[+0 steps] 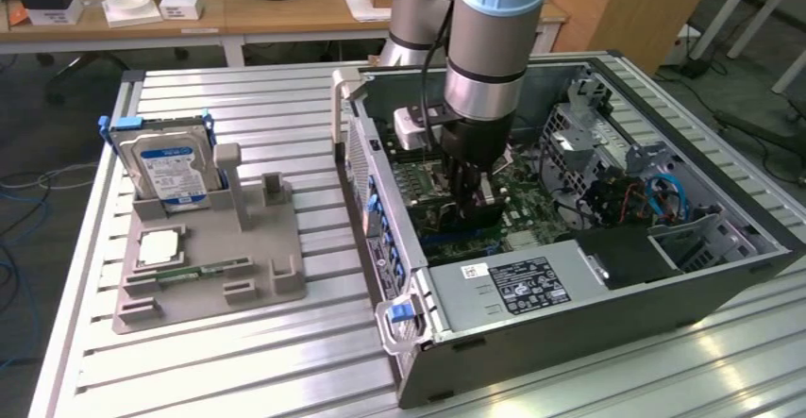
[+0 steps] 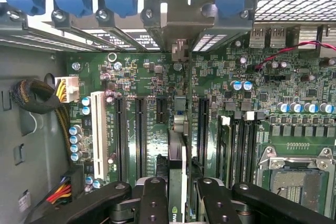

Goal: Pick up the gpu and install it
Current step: 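Insert the gpu into the slot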

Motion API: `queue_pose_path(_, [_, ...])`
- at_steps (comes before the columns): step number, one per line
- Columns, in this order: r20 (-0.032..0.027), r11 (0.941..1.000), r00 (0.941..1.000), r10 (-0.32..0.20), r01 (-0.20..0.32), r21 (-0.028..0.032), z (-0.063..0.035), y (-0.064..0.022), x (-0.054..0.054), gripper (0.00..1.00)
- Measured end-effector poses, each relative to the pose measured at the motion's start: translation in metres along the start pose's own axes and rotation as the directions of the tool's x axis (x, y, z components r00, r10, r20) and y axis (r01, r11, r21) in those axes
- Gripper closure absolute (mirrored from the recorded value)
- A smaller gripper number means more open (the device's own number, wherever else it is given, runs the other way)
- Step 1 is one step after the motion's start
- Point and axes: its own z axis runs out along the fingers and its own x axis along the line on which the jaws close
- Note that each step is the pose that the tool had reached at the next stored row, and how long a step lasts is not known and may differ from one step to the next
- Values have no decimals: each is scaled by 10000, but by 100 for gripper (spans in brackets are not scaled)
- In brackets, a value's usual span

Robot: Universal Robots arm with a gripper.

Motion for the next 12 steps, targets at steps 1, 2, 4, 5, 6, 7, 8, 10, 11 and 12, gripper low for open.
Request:
queue_pose_path(1, [0,10000,10000,0,0,0,0,-3,0,74])
queue_pose_path(2, [0,10000,10000,2,-2,0,1,-5,0,74])
queue_pose_path(4, [-1,10000,10000,0,0,0,1,-10,0,74])
queue_pose_path(5, [-1,10000,10000,0,0,0,1,-12,0,74])
queue_pose_path(6, [-1,10000,10000,0,0,-1,1,-13,0,74])
queue_pose_path(7, [-1,10000,10000,1,-1,0,1,-14,-2,74])
queue_pose_path(8, [-2,10000,10000,0,0,0,1,-14,-3,74])
queue_pose_path(10, [-2,10000,10000,0,0,1,1,-14,-9,74])
queue_pose_path(11, [-1,10000,10000,0,0,1,1,-14,-12,74])
queue_pose_path(12, [-1,10000,10000,-2,2,0,0,-15,-13,74])
